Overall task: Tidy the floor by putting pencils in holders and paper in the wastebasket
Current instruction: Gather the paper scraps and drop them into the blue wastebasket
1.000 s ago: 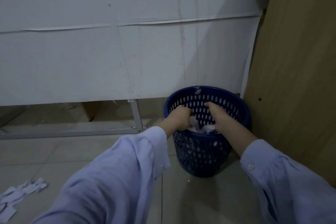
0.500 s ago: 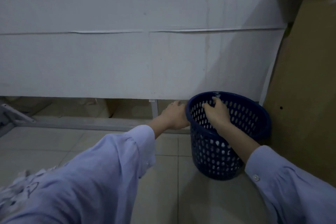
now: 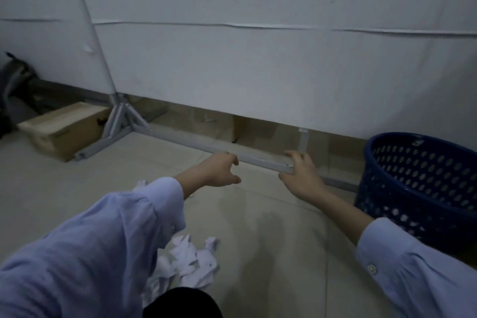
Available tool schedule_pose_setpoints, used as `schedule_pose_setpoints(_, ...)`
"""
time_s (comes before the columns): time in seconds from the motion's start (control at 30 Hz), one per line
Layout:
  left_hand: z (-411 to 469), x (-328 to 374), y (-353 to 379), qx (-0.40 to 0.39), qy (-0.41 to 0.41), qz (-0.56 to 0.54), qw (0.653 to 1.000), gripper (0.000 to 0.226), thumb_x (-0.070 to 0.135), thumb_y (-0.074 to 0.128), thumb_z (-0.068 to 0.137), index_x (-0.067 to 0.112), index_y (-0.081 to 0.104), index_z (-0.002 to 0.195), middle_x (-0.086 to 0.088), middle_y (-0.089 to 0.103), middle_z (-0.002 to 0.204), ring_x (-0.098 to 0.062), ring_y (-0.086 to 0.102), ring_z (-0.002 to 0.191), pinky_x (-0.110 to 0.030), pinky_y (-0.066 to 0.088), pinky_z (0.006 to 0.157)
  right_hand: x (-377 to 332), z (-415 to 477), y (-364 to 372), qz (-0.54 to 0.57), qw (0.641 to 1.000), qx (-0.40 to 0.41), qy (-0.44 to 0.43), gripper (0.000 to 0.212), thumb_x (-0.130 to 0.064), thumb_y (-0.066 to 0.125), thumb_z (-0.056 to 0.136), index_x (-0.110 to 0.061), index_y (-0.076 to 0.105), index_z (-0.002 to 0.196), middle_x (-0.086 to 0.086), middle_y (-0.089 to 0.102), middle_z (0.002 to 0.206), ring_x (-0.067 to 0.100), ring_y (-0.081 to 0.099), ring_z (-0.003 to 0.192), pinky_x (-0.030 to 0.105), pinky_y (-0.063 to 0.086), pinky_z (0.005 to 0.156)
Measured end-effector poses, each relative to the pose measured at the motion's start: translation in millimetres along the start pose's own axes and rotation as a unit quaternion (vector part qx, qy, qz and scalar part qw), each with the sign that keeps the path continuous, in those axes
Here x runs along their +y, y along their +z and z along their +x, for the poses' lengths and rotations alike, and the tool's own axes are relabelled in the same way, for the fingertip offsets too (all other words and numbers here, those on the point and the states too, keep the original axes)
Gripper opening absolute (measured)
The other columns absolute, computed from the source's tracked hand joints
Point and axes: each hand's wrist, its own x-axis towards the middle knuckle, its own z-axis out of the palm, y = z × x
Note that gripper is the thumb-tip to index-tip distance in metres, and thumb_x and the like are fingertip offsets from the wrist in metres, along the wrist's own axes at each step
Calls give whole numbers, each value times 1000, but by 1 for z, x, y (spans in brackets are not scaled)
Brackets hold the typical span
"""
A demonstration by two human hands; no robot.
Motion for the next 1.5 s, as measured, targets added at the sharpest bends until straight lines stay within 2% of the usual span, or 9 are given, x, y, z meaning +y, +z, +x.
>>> schedule_pose_setpoints(0.33, -100, -144, 42, -43, -130, -76, 988, 71, 45, 69, 80, 13, 41, 137, -11, 43, 139, -26, 45, 124, -34, 39, 100, -69, -6, 100, -26, 993, -110, -15, 61, -25, 59, 88, -20, 33, 143, 13, 28, 147, 33, 40, 128, 35, 36, 100)
schedule_pose_setpoints(0.6, -203, -246, 118, -112, -268, -148, 945, 96, 48, 80, 66, 13, 33, 142, -8, 37, 147, -24, 40, 132, -32, 36, 105, -85, -19, 190, -41, 973, -226, 25, 70, -28, 62, 88, -24, 25, 146, 12, 23, 151, 31, 42, 128, 32, 35, 92)
schedule_pose_setpoints(0.8, -252, -263, 150, -120, -354, -142, 917, 108, 45, 85, 58, 12, 27, 144, -12, 34, 145, -26, 42, 128, -31, 42, 101, -64, -17, 211, -17, 962, -262, 81, 81, -29, 70, 82, -26, 22, 147, 15, 26, 150, 33, 43, 126, 38, 43, 93)
schedule_pose_setpoints(0.87, -287, -294, 188, -169, -422, -145, 879, 112, 44, 87, 54, 11, 26, 142, -14, 31, 143, -29, 44, 124, -31, 47, 94, -61, -15, 279, -49, 932, -349, 78, 92, -32, 76, 76, -29, 19, 148, 15, 25, 151, 33, 38, 131, 42, 43, 97)
schedule_pose_setpoints(1.0, -310, -289, 208, -168, -462, -179, 853, 116, 34, 93, 43, 14, 25, 136, -13, 22, 137, -33, 50, 110, -24, 56, 56, -41, -21, 280, -125, 921, -364, 62, 121, -51, 86, 55, -37, 10, 148, 9, 20, 155, 35, 29, 138, 48, 34, 108)
schedule_pose_setpoints(1.2, -316, -289, 227, -122, -496, -237, 826, 133, 22, 94, 41, 28, 9, 144, -12, 7, 140, -23, 44, 85, -20, 49, 42, -26, -24, 298, -251, 873, -415, 49, 150, -71, 83, 36, -34, -7, 149, 10, 8, 158, 37, 15, 143, 49, 17, 115)
schedule_pose_setpoints(1.3, -308, -284, 236, -117, -468, -229, 845, 136, 29, 95, 37, 27, 9, 143, -11, 8, 138, -22, 45, 87, -23, 52, 59, -23, -29, 305, -233, 875, -420, 59, 148, -68, 85, 38, -34, -6, 150, 14, 3, 156, 41, 14, 142, 49, 22, 114)
schedule_pose_setpoints(1.4, -294, -273, 243, -103, -432, -220, 868, 144, 35, 95, 35, 26, 4, 146, -11, 9, 139, -31, 51, 106, -29, 51, 79, -28, -38, 313, -205, 882, -422, 34, 144, -62, 87, 41, -35, -2, 150, 13, 5, 154, 42, 18, 140, 47, 26, 112)
schedule_pose_setpoints(1.5, -274, -262, 247, -91, -409, -234, 878, 144, 34, 94, 38, 28, 0, 146, -12, 7, 141, -36, 51, 110, -35, 53, 86, -37, -42, 322, -173, 887, -428, 3, 142, -60, 88, 42, -37, -2, 150, 11, 8, 152, 40, 20, 140, 48, 27, 112)
